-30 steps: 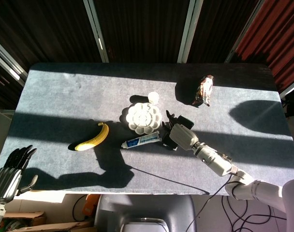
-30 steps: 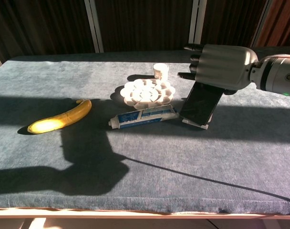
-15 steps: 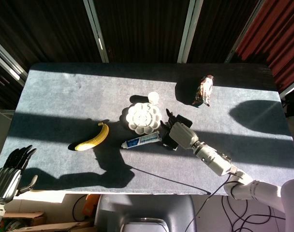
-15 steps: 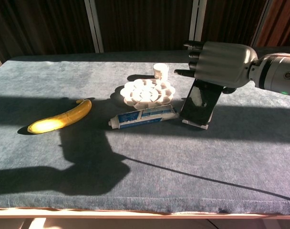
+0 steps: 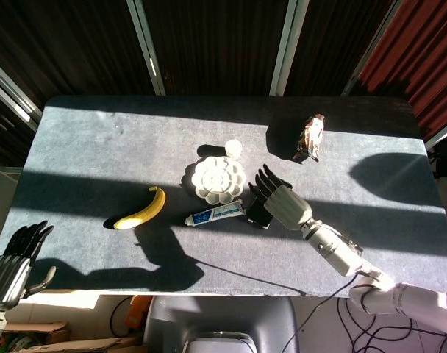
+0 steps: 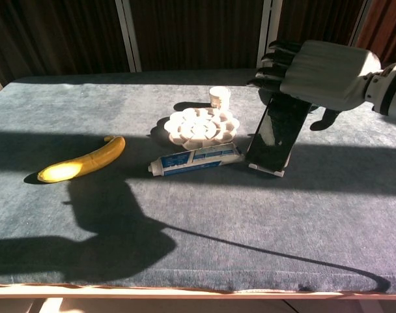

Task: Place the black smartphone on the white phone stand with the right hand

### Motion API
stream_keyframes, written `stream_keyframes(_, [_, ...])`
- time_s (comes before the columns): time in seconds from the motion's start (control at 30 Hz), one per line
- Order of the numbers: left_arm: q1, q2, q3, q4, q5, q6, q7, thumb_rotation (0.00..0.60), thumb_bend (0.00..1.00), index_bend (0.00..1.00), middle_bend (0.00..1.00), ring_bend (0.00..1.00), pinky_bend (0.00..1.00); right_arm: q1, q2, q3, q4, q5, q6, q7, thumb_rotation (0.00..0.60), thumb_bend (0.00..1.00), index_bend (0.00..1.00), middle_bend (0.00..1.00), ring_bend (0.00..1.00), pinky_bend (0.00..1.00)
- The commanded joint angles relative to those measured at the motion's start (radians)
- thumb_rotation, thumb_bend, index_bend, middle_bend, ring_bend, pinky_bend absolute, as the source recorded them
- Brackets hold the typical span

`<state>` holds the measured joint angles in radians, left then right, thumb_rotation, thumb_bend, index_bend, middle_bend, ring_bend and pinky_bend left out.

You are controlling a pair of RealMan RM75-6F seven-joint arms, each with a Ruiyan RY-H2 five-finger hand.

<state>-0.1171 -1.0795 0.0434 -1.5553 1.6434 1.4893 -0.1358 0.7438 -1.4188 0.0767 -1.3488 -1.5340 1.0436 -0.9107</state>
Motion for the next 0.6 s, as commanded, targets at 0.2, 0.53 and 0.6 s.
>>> stream_keyframes(0.2, [0.017,0.000,-0.003,0.001,0.007,0.038,-0.004,0.600,0.38,0.00,0.00,0.00,0.00,-0.250,0.188,-0.010,-0.294,0.074,0.292,0.255,0.600,0.20,0.00,0.01,0.00,0.00])
stream_keyframes(0.53, [0.039,-0.025,-0.013,0.028,0.037,0.111,0.003,0.600,0.38,0.00,0.00,0.00,0.00,-0.526,0.152,-0.055,-0.119,0.216,0.468,0.626,0.600,0.19,0.00,0.00,0.00,0.00])
stream_keyframes(0.6, [0.042,-0.032,-0.013,0.029,0.032,0.107,0.025,0.600,0.38,0.00,0.00,0.00,0.00,-0.548,0.134,-0.063,-0.076,0.249,0.434,0.670,0.600,0.19,0.00,0.00,0.00,0.00])
